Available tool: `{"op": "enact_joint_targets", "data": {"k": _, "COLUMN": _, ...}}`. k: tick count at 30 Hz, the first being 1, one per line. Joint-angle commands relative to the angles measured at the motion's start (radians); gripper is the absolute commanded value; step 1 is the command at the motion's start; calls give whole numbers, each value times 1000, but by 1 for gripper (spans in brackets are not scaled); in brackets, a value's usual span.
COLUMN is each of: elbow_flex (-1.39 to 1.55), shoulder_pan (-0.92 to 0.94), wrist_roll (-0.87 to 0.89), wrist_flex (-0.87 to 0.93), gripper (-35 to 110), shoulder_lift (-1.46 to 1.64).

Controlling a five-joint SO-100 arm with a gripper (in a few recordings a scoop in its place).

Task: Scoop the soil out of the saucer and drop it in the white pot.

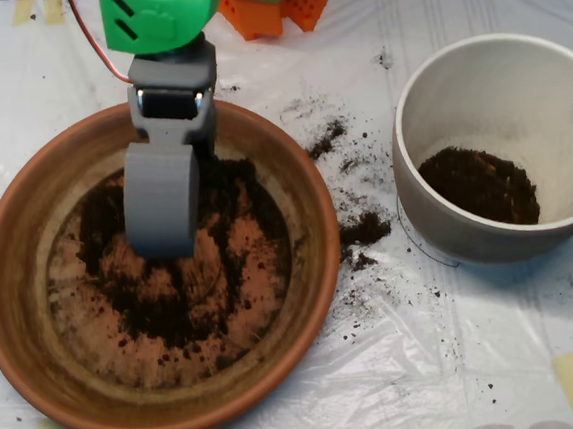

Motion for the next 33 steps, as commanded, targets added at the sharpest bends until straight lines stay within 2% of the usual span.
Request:
{"op": "enact_joint_targets", "data": {"k": 1, "elbow_flex": -49, "shoulder_pan": 40, "wrist_roll": -29, "wrist_flex": -20, "gripper": 62, "shoulder_lift": -74}}
{"op": "enact_joint_targets", "data": {"k": 17, "elbow_flex": -517, "shoulder_pan": 86, "wrist_roll": -87, "wrist_flex": 167, "gripper": 66, "shoulder_lift": -638}}
{"op": "enact_joint_targets", "data": {"k": 28, "elbow_flex": -606, "shoulder_pan": 64, "wrist_roll": -186, "wrist_flex": 207, "gripper": 64, "shoulder_lift": -719}}
{"op": "enact_joint_targets", "data": {"k": 33, "elbow_flex": -627, "shoulder_pan": 61, "wrist_roll": -135, "wrist_flex": 238, "gripper": 64, "shoulder_lift": -776}}
